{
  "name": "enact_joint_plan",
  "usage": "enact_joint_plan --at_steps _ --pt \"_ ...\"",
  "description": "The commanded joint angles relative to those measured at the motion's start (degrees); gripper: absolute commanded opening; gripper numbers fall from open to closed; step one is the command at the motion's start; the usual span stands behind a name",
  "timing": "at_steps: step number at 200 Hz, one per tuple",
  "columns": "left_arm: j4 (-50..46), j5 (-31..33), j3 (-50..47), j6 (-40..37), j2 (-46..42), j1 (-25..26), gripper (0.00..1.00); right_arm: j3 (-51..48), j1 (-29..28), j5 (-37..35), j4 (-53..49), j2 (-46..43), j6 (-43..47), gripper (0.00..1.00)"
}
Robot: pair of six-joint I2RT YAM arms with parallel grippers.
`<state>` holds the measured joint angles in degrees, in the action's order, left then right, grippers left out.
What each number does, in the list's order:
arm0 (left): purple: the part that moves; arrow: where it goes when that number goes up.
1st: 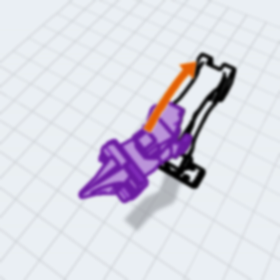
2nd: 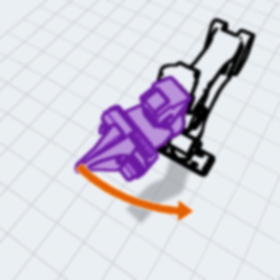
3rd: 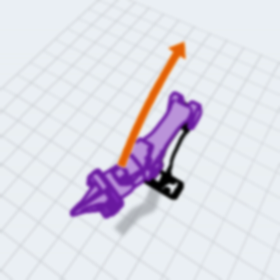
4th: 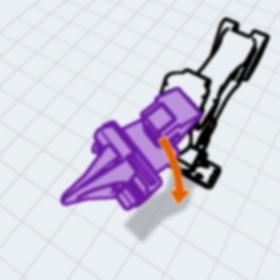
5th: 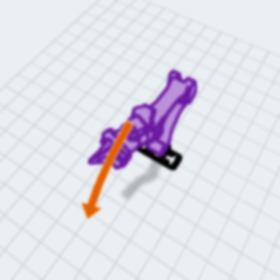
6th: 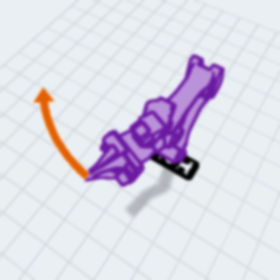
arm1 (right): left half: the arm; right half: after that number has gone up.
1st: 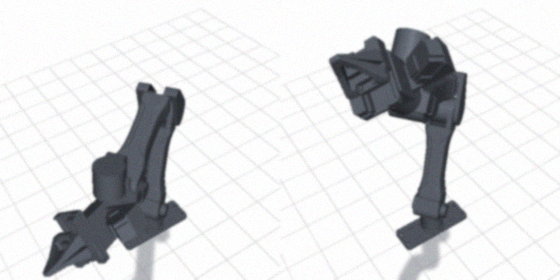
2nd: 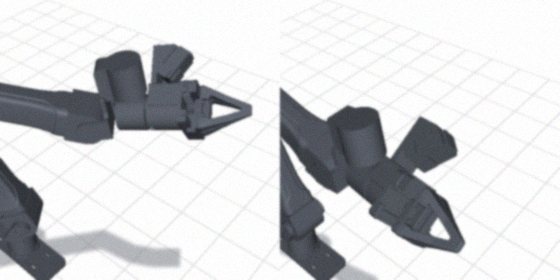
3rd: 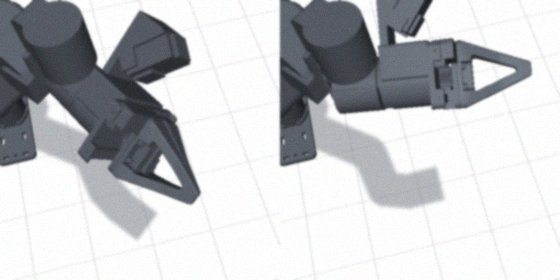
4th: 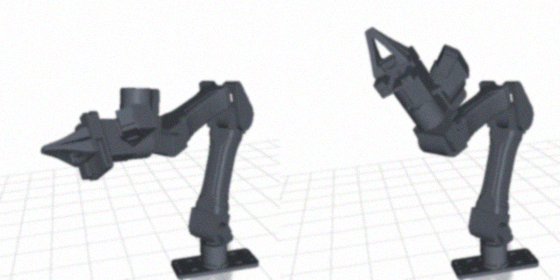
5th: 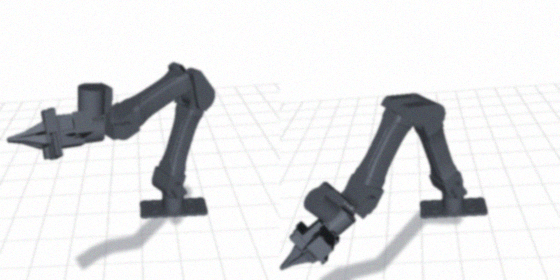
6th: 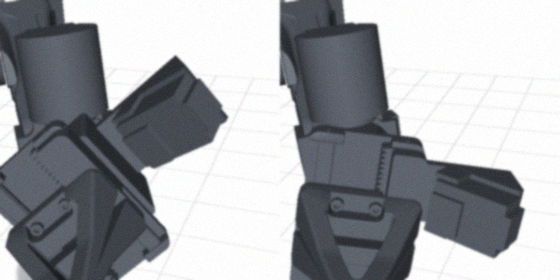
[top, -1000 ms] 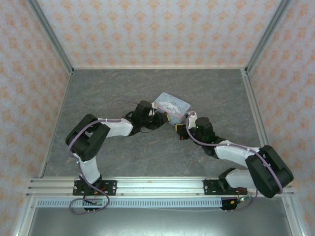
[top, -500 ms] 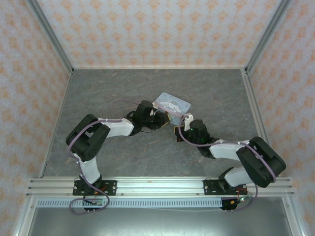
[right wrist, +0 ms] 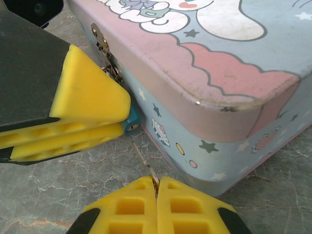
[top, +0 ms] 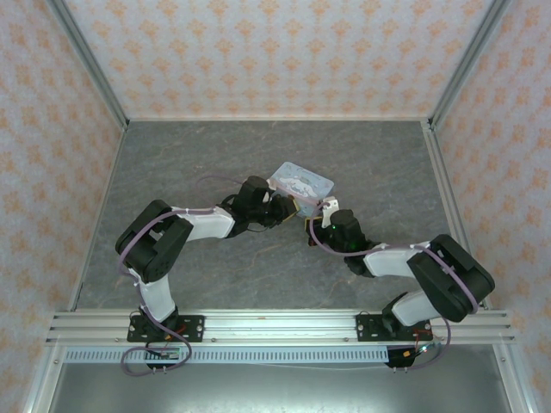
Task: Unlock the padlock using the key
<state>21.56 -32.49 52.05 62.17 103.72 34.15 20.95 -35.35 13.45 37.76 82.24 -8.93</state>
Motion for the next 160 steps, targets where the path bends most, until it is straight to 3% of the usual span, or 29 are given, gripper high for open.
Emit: enact_joint_plan --at_steps 1,160 --pt "0.17 0.63 2.15 0.41 -2.11 0.52 0.20 0.84 -0.24 -1.33 2.49 0.74 0.35 0.00" --pt "0.06 0.37 2.27 0.32 -1.72 0.82 0.20 3.92 -0.26 -0.48 5.15 4.77 -0.22 0.00"
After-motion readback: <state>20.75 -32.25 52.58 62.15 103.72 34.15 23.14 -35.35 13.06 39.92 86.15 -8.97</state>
